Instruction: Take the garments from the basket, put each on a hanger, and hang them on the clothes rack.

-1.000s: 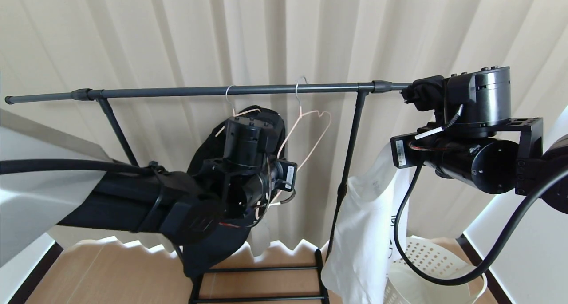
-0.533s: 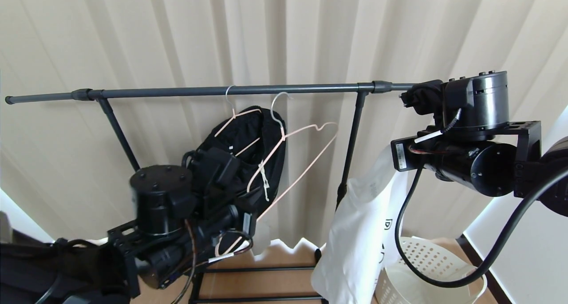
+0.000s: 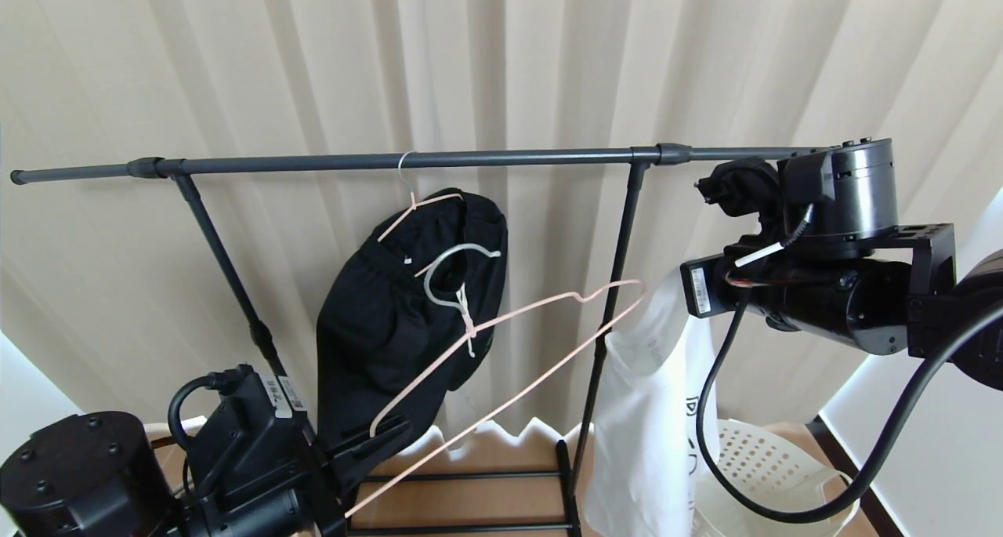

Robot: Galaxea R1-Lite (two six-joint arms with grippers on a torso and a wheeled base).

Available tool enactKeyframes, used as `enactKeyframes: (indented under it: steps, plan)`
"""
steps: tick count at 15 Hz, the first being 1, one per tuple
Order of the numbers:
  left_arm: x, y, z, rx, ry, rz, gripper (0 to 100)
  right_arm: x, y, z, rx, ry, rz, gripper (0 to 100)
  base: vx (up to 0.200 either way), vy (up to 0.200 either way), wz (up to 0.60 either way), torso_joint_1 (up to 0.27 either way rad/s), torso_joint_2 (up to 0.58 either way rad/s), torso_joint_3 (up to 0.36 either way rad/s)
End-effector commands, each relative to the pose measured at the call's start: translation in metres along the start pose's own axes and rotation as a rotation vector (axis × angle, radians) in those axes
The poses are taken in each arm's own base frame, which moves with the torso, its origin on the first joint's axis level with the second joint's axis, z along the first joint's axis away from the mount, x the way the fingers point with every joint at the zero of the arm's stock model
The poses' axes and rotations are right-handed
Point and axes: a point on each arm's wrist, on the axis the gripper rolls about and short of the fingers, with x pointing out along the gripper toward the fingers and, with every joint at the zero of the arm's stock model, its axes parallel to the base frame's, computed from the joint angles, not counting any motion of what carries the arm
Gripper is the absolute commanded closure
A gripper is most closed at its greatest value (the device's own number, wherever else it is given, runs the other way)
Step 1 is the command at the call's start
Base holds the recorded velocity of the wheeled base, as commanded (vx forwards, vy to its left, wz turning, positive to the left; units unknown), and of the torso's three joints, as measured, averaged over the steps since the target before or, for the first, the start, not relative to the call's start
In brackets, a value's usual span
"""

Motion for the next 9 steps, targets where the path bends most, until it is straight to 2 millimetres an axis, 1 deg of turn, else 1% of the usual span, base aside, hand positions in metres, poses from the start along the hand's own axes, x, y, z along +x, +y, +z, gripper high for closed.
enactKeyframes:
  steps: [1,5,9]
  plan:
    - [-0.002,-0.001,-0.003,-0.002,0.016,-0.006,100,0.001,-0.003,-0.002,0.001,0.008,0.005,100,0.000,0.000,0.00,0.000,0.00,0.000]
    - [-0.001,-0.003,-0.005,-0.008,0.027,-0.017,100,0.000,-0.003,-0.003,0.004,0.001,0.008,100,0.000,0.000,0.00,0.000,0.00,0.000]
    - [0.010,-0.009,-0.012,-0.011,0.041,-0.052,100,-0.003,0.007,-0.006,-0.008,-0.010,0.035,100,0.000,0.000,0.00,0.000,0.00,0.000]
